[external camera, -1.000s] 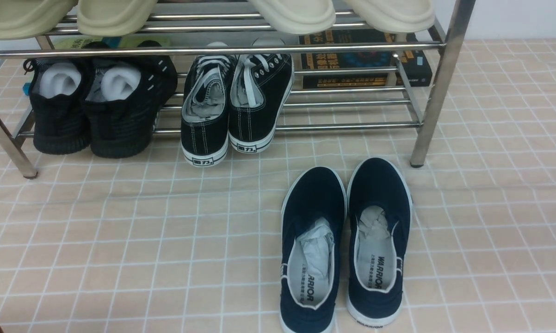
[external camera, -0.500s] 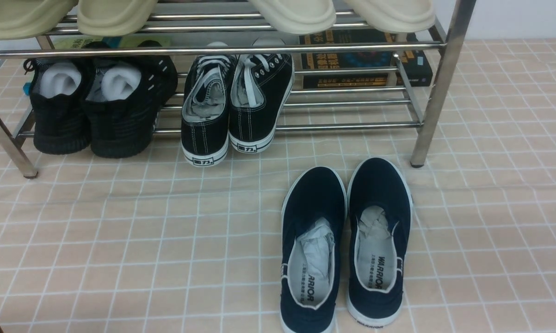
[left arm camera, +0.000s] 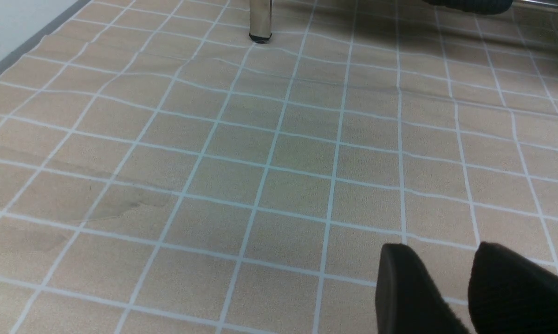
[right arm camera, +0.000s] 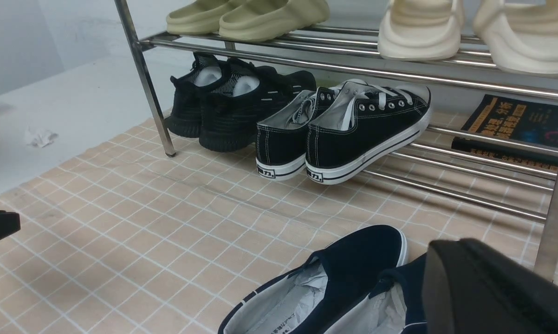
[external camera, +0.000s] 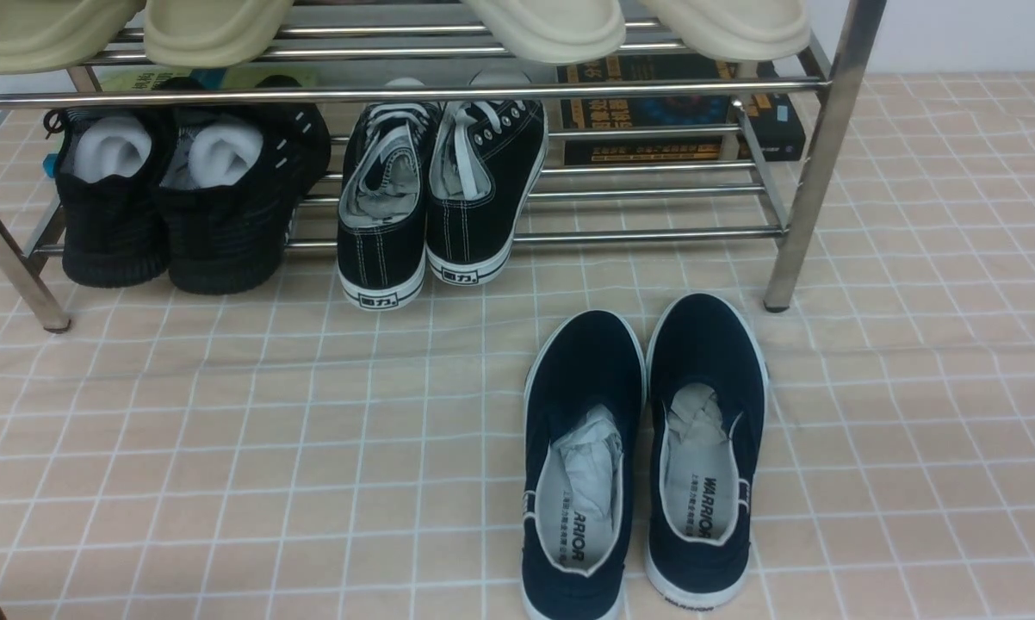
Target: Take the shoes off the shelf from the light coffee tablecloth by hand.
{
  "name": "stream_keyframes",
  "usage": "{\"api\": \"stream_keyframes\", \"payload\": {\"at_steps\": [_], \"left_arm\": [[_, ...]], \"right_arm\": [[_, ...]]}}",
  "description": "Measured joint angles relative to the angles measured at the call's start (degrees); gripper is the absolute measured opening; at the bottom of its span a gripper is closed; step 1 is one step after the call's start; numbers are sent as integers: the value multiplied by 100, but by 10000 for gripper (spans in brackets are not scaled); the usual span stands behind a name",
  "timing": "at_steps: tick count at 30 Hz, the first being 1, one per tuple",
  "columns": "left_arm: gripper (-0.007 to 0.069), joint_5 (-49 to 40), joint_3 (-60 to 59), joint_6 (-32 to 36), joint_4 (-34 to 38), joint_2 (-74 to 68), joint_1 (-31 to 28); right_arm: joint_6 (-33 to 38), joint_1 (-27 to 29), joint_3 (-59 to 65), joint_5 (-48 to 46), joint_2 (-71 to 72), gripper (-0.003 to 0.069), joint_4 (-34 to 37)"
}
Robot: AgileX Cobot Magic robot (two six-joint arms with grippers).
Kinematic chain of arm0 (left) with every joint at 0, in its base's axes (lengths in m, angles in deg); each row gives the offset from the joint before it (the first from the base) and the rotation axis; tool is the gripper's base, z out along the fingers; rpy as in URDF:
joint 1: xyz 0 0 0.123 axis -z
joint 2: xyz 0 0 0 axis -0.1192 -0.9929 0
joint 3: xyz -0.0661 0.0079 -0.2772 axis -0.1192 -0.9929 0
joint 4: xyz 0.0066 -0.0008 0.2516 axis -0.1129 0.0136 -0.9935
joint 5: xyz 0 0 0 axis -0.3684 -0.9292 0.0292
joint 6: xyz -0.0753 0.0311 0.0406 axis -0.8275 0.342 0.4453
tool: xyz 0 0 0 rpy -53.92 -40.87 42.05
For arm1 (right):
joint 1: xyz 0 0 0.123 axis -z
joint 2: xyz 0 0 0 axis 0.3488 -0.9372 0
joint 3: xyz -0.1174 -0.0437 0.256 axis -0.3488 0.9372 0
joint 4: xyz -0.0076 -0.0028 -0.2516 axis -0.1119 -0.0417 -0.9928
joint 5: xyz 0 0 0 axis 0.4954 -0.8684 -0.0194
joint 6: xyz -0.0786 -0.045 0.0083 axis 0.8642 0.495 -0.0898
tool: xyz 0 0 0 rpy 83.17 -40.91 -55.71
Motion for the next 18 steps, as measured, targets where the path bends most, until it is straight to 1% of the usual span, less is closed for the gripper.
{"api": "stream_keyframes", "payload": {"at_steps": [4, 6, 9, 12, 13, 14, 15, 18], "left_arm": [[239, 0, 0, 0, 0, 0, 0], [239, 0, 0, 0, 0, 0, 0], [239, 0, 0, 0, 0, 0, 0], [239, 0, 0, 0, 0, 0, 0], [239, 0, 0, 0, 0, 0, 0], [239, 0, 0, 0, 0, 0, 0], [239, 0, 0, 0, 0, 0, 0], [239, 0, 0, 0, 0, 0, 0]], "right_arm": [[0, 0, 107, 109, 0, 11, 5], [3, 0, 316, 335, 13, 13, -1], [3, 170, 690, 724, 70, 17, -87], [3, 631, 1115, 950, 201, 21, -105], [3, 933, 1286, 966, 311, 22, -105], [3, 933, 1314, 980, 311, 22, -105], [3, 1258, 1518, 988, 442, 24, -105], [3, 1930, 1930, 1001, 701, 27, -105]]}}
